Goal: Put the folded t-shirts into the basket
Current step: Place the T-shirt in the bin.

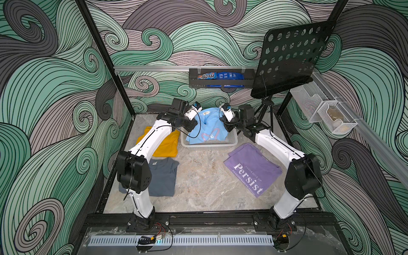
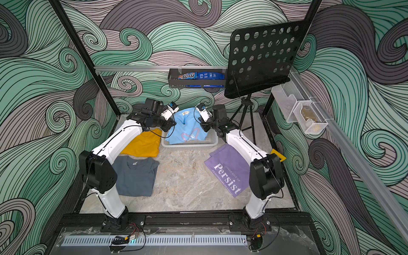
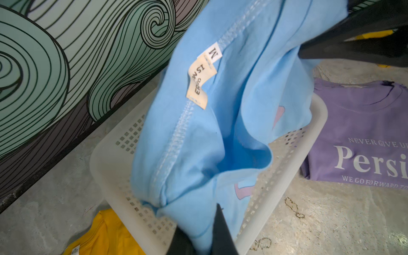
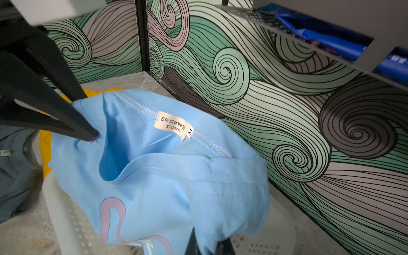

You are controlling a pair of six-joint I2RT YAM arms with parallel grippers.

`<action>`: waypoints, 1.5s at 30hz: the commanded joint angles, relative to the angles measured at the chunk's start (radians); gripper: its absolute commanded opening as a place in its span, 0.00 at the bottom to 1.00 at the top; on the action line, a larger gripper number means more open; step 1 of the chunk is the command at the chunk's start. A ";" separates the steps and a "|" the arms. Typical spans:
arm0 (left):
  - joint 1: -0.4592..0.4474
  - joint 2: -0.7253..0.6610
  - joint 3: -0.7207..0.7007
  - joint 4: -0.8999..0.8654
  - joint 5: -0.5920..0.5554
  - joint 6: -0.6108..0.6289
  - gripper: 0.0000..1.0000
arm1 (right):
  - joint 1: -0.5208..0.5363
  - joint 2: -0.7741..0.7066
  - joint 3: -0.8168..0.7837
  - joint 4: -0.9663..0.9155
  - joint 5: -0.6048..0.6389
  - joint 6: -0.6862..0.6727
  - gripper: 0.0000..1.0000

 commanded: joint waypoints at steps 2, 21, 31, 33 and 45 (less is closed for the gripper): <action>0.004 0.070 0.049 -0.012 0.025 0.005 0.00 | -0.021 0.036 0.043 0.000 0.017 -0.036 0.00; 0.007 0.280 0.208 -0.182 -0.004 0.022 0.00 | -0.039 0.164 0.064 -0.100 0.080 -0.061 0.00; 0.008 0.416 0.328 -0.152 -0.134 0.067 0.22 | -0.038 0.284 0.115 -0.002 0.168 -0.063 0.15; 0.008 0.420 0.313 -0.108 -0.171 0.078 0.29 | -0.038 0.325 0.142 0.009 0.201 -0.069 0.24; 0.006 0.269 0.286 -0.129 -0.204 0.014 0.71 | -0.038 0.212 0.137 -0.045 0.184 -0.101 0.70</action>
